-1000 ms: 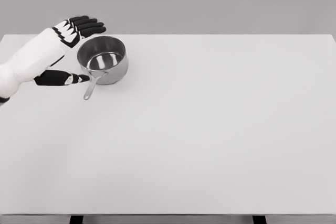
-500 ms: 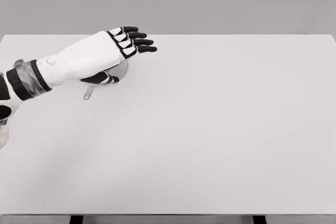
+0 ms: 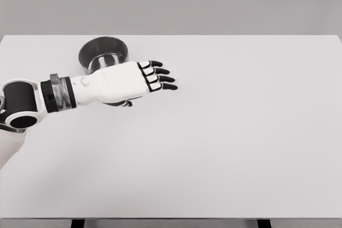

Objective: Rotate pot handle

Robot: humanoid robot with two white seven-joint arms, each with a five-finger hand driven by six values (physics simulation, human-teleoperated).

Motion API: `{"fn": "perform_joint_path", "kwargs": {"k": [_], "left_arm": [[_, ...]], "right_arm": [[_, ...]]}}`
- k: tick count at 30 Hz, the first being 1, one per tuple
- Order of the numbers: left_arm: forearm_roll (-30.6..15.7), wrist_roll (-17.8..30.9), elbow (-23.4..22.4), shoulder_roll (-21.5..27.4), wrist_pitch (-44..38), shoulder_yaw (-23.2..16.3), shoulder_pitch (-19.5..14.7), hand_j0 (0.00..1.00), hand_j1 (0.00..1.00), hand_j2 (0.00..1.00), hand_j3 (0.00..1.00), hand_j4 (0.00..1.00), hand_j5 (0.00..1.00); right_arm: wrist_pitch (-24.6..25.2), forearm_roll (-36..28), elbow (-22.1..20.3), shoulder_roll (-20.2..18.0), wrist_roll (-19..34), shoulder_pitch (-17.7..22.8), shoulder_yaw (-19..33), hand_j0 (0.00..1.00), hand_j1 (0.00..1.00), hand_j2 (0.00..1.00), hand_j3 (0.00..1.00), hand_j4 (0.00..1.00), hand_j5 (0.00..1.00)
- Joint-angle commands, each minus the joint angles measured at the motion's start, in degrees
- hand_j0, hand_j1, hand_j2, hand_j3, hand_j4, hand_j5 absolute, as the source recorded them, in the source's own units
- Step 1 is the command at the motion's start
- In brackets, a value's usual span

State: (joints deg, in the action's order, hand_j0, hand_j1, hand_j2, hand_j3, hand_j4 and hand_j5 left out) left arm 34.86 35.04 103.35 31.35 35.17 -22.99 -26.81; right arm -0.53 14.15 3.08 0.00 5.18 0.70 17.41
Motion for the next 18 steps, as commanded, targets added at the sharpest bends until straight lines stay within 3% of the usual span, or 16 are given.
{"fn": "perform_joint_path", "kwargs": {"k": [1,8,18], "left_arm": [[1.61,-0.04,0.01,1.78,-0.17,-0.39,0.17,1.0,1.0,1.0,1.0,1.0,1.0],[1.88,-0.04,0.01,5.04,-0.17,-0.39,0.62,1.0,1.0,1.0,1.0,1.0,1.0],[5.04,-0.04,-0.08,5.92,-0.17,0.4,0.44,1.0,1.0,1.0,1.0,1.0,1.0]], "right_arm": [[0.0,0.0,-0.01,0.0,0.01,0.0,0.0,1.0,1.0,1.0,1.0,1.0,1.0],[0.0,0.0,-0.01,0.0,0.01,0.0,0.0,1.0,1.0,1.0,1.0,1.0,1.0],[0.0,0.0,-0.01,0.0,0.01,0.0,0.0,1.0,1.0,1.0,1.0,1.0,1.0]]}}
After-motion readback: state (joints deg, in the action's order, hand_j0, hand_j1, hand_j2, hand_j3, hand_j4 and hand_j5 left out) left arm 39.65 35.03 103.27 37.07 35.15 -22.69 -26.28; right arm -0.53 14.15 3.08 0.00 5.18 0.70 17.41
